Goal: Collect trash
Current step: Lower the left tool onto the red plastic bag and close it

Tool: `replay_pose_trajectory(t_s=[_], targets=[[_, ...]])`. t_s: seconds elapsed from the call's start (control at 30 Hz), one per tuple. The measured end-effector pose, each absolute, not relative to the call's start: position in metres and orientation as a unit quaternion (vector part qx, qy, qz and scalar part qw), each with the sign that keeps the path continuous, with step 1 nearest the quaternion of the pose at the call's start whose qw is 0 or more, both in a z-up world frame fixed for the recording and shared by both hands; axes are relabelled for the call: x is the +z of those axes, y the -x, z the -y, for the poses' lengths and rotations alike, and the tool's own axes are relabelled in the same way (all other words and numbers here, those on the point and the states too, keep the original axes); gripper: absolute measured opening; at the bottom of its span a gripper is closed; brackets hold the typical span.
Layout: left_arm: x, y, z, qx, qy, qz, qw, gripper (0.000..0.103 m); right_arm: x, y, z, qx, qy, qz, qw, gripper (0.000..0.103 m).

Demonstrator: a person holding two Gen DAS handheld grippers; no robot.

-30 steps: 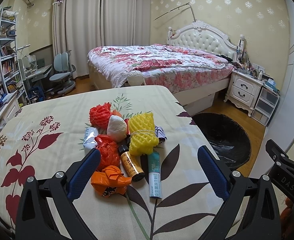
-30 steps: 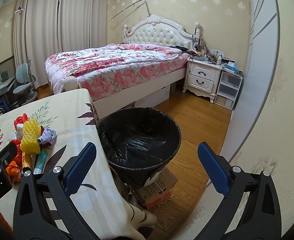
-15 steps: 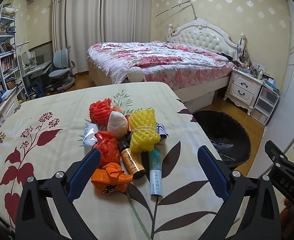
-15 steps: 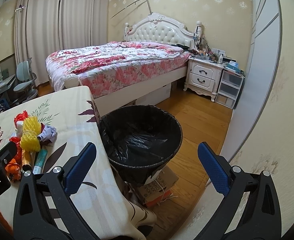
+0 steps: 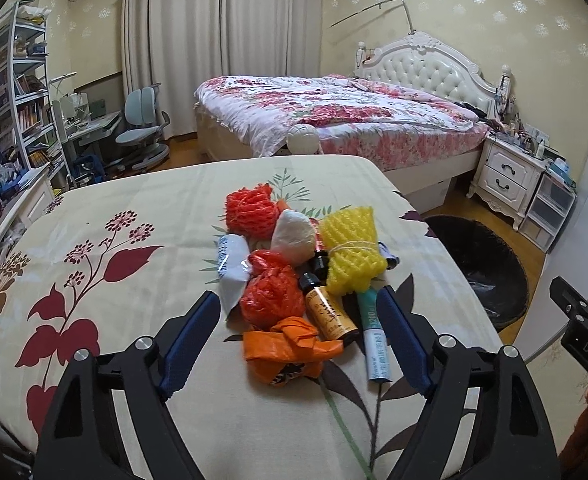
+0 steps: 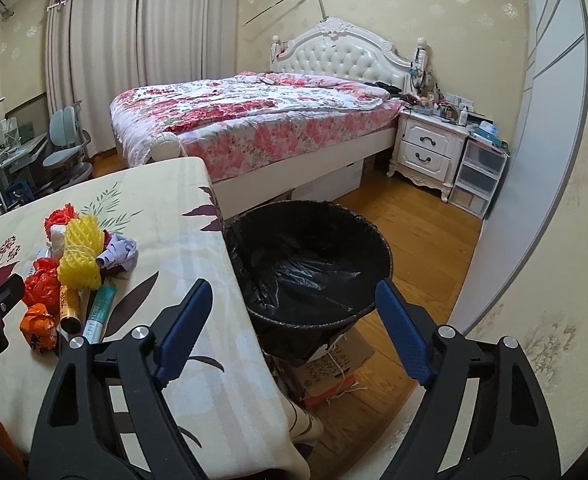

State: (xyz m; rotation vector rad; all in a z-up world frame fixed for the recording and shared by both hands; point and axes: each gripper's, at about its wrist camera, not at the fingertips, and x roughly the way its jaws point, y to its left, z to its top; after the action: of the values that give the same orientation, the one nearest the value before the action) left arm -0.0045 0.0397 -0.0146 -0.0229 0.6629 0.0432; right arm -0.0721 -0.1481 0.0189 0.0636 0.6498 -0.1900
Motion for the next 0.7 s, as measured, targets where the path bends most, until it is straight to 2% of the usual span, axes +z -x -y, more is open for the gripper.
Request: replay_pose_trajectory(t_s=[0.37, 0.7], targets=[[-0.033, 0.004, -0.090, 0.063, 0.027, -0.353, 0.933, 0.077, 0.015, 0.060, 0.124, -0.061, -0.019, -0.331, 0.941, 0.078], [-0.034, -0.014, -0.074, 0.046, 0.026, -0.358, 0.932, 0.077, 0.010, 0.051, 0.111, -0.048, -0.014, -0.338, 0.940, 0.078]])
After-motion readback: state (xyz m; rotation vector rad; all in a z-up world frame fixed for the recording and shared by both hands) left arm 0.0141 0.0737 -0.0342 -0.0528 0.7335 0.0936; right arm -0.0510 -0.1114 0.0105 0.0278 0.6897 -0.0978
